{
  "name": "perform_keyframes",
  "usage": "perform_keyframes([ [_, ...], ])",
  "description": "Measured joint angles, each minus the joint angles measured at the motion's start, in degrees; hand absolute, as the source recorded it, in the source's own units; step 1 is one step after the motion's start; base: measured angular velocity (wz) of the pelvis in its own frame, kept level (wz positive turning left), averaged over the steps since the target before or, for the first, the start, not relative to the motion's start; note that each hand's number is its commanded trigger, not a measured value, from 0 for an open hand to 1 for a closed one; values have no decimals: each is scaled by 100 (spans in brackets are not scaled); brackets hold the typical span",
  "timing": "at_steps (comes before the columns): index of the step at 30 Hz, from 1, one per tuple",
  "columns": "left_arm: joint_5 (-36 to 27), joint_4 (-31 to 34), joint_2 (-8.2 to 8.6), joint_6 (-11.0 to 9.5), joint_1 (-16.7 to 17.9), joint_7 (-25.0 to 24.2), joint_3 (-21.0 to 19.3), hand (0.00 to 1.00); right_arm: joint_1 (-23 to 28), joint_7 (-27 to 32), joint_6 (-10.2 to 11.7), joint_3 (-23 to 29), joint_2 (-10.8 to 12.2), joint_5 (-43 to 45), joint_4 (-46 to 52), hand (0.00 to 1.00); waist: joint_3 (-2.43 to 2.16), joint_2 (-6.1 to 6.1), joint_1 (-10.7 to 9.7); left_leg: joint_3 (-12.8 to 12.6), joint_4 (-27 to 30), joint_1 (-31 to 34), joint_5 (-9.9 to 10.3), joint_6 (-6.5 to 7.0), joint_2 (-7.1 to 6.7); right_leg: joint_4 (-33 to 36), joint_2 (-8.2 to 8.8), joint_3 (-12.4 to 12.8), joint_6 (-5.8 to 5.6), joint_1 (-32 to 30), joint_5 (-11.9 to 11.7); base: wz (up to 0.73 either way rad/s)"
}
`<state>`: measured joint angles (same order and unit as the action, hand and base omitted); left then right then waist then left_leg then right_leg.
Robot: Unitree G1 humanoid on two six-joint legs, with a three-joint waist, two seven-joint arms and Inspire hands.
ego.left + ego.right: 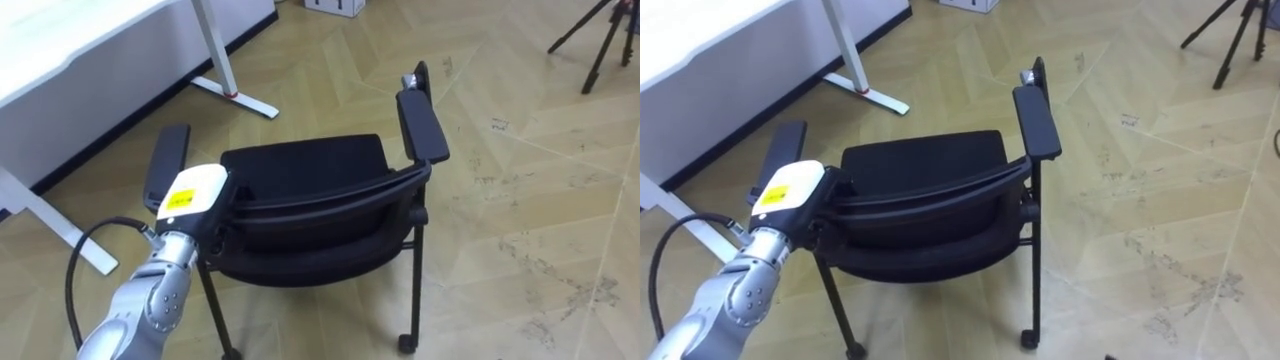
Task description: Push chair
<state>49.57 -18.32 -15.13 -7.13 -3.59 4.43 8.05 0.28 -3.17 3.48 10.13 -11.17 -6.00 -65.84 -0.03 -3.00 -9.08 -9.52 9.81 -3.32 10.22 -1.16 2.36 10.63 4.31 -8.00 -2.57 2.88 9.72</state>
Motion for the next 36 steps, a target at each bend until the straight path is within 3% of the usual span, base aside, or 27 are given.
perform_keyframes([
  [10, 44, 307, -75, -18, 82, -15, 12, 100, -161, 924, 95, -8, -26, 1832, 1898, 0, 37, 100, 50, 11, 28, 92, 0, 0, -1, 29, 3, -1, 2, -85, -1, 0],
  [12, 74, 518, -102, 61, 173, -38, 12, 100, -80, 1094, 93, -45, -21, 2452, 2665, 0, 57, 162, 50, 8, 28, 102, 0, 0, -1, 28, 3, 2, 2, -97, 1, 0],
  [14, 76, 610, -166, 80, 235, -37, 18, 100, -64, 1235, 94, -137, -26, 2701, 3172, 0, 44, 209, 39, 8, 28, 94, 0, 0, -1, 20, 3, -2, 3, -85, 1, 0],
  [16, 110, 691, -221, 142, 248, -35, 104, 100, 14, 1371, 97, -283, -29, 2901, 3723, 0, -3, 273, 97, 3, 13, 66, 0, 0, -1, 26, 3, 7, 4, -77, 1, -2],
  [19, 222, 782, -203, 184, 246, -61, 121, 100, 42, 1389, 89, -380, -31, 3266, 4258, 0, -1, 321, 151, -1, -16, 55, 0, 0, -3, 27, 3, 15, 5, -86, -2, -1],
  [24, 236, 866, -180, 216, 311, -63, 133, 100, 94, 1432, 104, -584, -41, 3718, 4945, 0, -6, 313, 169, -12, -17, 56, 0, 0, -2, 26, 2, 19, 6, -90, -2, 0],
  [36, 251, 823, -170, 200, 214, -37, 195, 100, -38, 1407, 101, -1125, -472, 4329, 6198, 0, 11, 317, 351, -146, -25, 87, 0, 0, 6, 122, 4, 85, 6, -198, -2, -5],
])
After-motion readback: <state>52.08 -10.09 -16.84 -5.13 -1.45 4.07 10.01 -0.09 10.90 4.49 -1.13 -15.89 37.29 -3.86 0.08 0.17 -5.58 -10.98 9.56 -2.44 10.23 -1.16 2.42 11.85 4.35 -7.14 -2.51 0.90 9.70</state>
